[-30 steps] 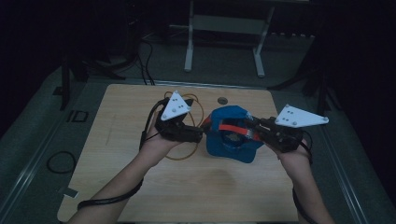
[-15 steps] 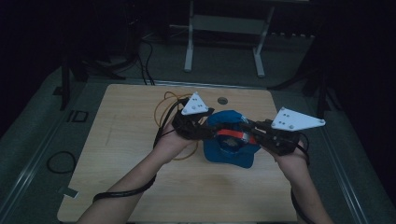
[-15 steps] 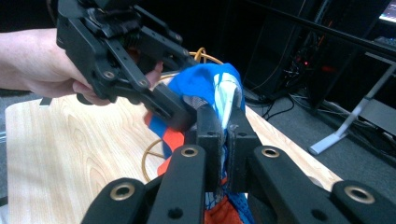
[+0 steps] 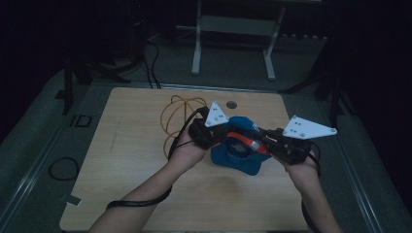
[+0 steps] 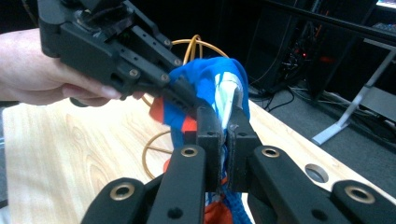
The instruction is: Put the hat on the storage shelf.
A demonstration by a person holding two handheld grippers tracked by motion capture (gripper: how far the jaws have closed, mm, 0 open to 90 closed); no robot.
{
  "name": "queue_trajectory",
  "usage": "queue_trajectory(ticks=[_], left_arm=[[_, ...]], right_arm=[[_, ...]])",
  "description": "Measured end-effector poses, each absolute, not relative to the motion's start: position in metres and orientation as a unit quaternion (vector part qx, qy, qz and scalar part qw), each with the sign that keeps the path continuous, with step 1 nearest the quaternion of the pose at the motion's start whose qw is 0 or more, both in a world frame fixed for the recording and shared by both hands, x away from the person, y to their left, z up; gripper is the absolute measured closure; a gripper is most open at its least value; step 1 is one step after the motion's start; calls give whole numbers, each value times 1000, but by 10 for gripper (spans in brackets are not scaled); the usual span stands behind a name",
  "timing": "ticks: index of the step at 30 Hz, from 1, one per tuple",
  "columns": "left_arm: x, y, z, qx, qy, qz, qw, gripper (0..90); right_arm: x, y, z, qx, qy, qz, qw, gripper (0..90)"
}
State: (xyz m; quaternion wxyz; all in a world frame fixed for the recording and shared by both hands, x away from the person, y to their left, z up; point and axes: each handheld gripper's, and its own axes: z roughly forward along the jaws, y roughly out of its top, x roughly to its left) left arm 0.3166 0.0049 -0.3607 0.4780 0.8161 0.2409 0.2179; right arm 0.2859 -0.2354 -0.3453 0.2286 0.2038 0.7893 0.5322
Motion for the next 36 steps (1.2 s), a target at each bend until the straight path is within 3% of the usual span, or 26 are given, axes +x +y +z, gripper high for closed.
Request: queue_trajectory(ticks=[13, 20, 21, 25, 29, 36], left_arm=[[302, -2, -347, 788, 209, 253, 520, 878], [300, -4, -342, 774, 193, 257, 545, 878], [300, -5, -342, 777, 183, 255, 546, 877], [296, -5, -342, 777, 156, 256, 553, 877], [290, 1, -340, 772, 98, 243, 579, 877], [296, 17, -341, 758, 69, 189, 621, 876]], right_arm=[[259, -244, -342, 204, 777, 546, 240, 829], [244, -258, -341, 210, 770, 560, 223, 695], [238, -263, -340, 210, 765, 566, 225, 641], [229, -276, -336, 216, 751, 575, 243, 617], [230, -286, -339, 226, 747, 572, 252, 619], [231, -285, -358, 227, 758, 570, 219, 611]])
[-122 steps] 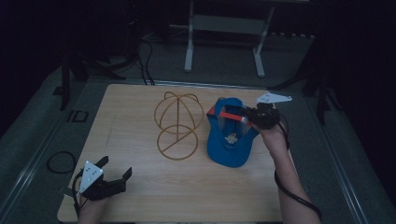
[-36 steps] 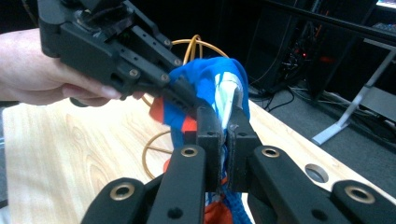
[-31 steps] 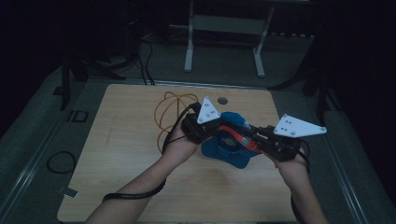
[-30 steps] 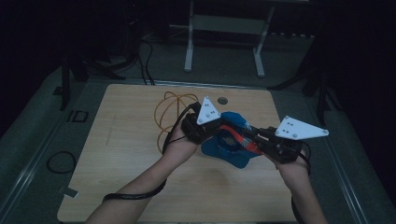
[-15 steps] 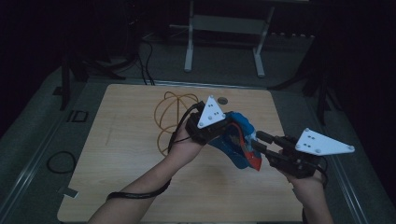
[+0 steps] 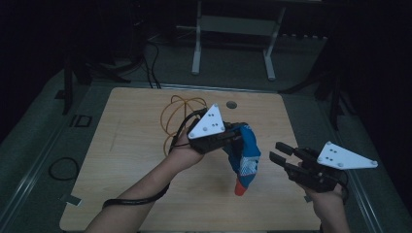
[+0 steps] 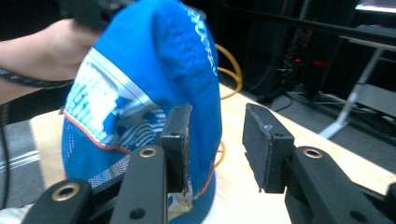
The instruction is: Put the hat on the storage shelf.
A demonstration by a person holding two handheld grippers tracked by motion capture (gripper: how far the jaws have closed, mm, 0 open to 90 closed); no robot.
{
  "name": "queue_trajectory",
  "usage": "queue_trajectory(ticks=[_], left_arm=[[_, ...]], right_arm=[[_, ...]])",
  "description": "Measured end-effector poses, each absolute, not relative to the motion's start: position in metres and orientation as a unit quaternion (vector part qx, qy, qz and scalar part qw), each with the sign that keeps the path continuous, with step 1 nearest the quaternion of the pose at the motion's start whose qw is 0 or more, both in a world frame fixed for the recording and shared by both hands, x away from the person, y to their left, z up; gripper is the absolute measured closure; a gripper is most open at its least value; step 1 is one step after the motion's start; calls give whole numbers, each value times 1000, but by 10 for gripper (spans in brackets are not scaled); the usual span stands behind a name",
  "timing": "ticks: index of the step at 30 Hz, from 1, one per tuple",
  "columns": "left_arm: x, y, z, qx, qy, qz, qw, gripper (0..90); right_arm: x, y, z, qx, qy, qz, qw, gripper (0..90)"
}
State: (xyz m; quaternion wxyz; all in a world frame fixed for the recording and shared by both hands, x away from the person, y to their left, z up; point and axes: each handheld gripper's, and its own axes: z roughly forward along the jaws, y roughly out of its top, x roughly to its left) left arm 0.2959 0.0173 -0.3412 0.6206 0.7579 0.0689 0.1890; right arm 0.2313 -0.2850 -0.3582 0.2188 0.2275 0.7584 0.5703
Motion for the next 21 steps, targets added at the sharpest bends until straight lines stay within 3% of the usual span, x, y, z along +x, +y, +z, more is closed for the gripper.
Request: queue_trajectory(ticks=[5, 15, 16, 18, 20, 21], left_arm=[[298, 24, -342, 741, 49, 143, 654, 876], [296, 22, -341, 738, 17, 106, 666, 876], [296, 23, -341, 737, 22, 104, 668, 876], [298, 23, -342, 736, 25, 100, 669, 876], [299, 24, -343, 736, 29, 101, 669, 876], [300, 24, -344, 735, 31, 102, 670, 875]], right_arm=[[226, -271, -372, 214, 767, 573, 193, 568], [227, -247, -387, 202, 780, 554, 210, 493], [227, -247, -387, 200, 777, 559, 207, 576], [227, -247, -387, 198, 778, 559, 206, 616], [226, -247, -386, 199, 777, 559, 209, 747], [225, -248, -385, 200, 773, 564, 211, 855]])
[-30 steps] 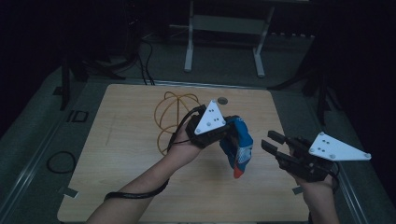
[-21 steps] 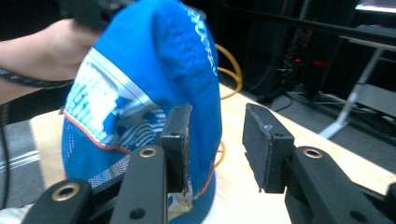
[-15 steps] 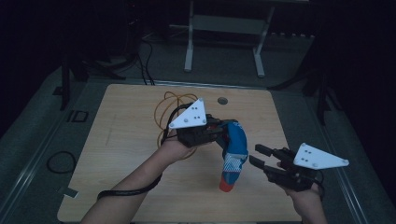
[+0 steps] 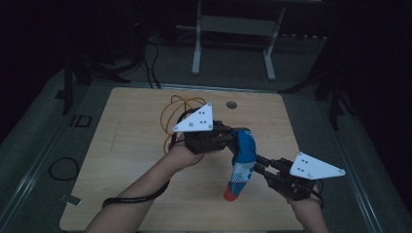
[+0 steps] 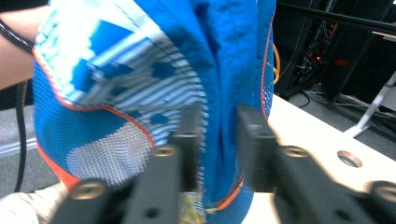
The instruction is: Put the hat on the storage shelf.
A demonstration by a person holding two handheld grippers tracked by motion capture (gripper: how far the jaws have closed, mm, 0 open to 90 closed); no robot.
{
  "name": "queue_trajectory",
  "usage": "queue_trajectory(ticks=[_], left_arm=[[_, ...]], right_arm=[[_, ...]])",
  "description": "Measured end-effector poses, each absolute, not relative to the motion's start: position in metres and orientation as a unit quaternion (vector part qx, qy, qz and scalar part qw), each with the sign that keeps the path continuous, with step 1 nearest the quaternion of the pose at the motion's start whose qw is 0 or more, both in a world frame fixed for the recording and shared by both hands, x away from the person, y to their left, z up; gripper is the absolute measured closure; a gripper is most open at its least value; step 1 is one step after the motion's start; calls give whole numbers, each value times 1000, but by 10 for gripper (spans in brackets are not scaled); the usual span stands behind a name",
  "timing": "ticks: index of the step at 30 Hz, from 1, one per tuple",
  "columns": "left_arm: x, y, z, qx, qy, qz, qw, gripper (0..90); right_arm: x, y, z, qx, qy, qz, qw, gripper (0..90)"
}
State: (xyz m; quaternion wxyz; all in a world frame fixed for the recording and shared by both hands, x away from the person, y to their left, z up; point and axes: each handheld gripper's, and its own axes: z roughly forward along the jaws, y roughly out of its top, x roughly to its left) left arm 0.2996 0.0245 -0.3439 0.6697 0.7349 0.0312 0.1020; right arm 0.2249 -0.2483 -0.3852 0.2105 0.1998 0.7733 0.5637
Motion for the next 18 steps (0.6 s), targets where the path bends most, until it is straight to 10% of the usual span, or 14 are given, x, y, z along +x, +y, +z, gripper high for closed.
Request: queue_trajectory(ticks=[18], left_arm=[[304, 43, -347, 753, 49, 107, 648, 871]], right_arm=[[229, -262, -370, 220, 746, 584, 233, 900]])
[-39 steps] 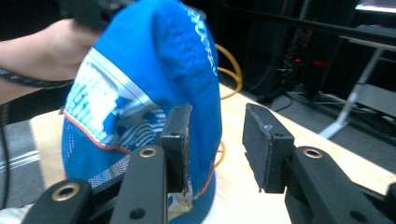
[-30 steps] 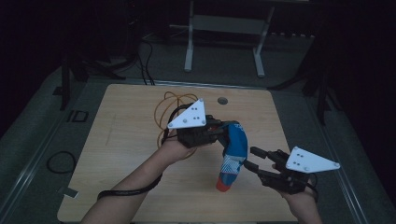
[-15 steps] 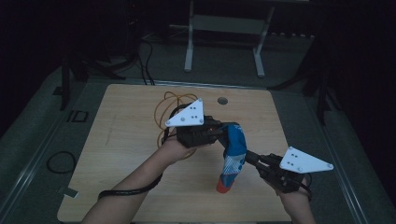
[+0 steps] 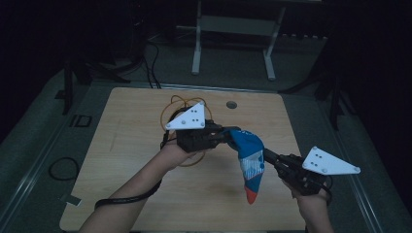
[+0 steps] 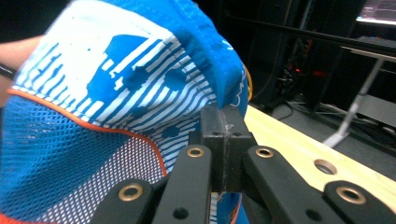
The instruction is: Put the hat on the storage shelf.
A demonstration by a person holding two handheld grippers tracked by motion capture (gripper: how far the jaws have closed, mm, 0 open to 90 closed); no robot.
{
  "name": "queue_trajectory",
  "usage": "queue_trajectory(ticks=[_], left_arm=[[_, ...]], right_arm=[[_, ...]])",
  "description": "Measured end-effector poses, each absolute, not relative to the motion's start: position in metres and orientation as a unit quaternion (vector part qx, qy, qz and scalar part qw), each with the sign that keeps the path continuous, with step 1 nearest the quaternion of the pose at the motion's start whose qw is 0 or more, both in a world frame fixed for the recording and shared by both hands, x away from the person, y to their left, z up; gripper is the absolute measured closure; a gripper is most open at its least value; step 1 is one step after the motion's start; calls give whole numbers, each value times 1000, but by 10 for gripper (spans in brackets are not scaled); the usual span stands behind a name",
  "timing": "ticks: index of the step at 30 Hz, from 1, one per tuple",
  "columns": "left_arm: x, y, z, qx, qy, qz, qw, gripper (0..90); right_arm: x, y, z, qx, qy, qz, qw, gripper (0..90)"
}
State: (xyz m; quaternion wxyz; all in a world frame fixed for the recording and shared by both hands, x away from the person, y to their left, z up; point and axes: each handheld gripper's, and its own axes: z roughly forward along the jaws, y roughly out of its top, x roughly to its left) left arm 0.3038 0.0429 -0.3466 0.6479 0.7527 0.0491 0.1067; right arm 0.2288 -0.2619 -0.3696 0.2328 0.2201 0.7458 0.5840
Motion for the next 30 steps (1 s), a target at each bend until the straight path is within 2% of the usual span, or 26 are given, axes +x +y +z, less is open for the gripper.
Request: queue_trajectory(ticks=[9, 15, 17, 18, 19, 23, 24, 30], left_arm=[[298, 50, -345, 786, 40, 122, 605, 850], [292, 58, -345, 798, 34, 127, 588, 784], [289, 62, -346, 796, 38, 132, 589, 748], [288, 64, -346, 794, 43, 130, 592, 687], [287, 67, -347, 791, 47, 131, 596, 687], [283, 78, -350, 790, 79, 150, 589, 534], [282, 81, -351, 791, 86, 156, 585, 534], [275, 103, -353, 785, 123, 178, 581, 384]], right_arm=[[231, -263, -360, 222, 743, 577, 257, 900], [231, -264, -351, 216, 742, 578, 262, 900], [231, -261, -349, 214, 744, 573, 268, 900], [232, -260, -347, 212, 744, 574, 268, 900], [232, -260, -347, 212, 744, 574, 268, 900], [235, -264, -342, 219, 736, 583, 266, 900], [235, -264, -342, 219, 736, 583, 266, 900], [237, -262, -332, 218, 731, 583, 281, 900]])
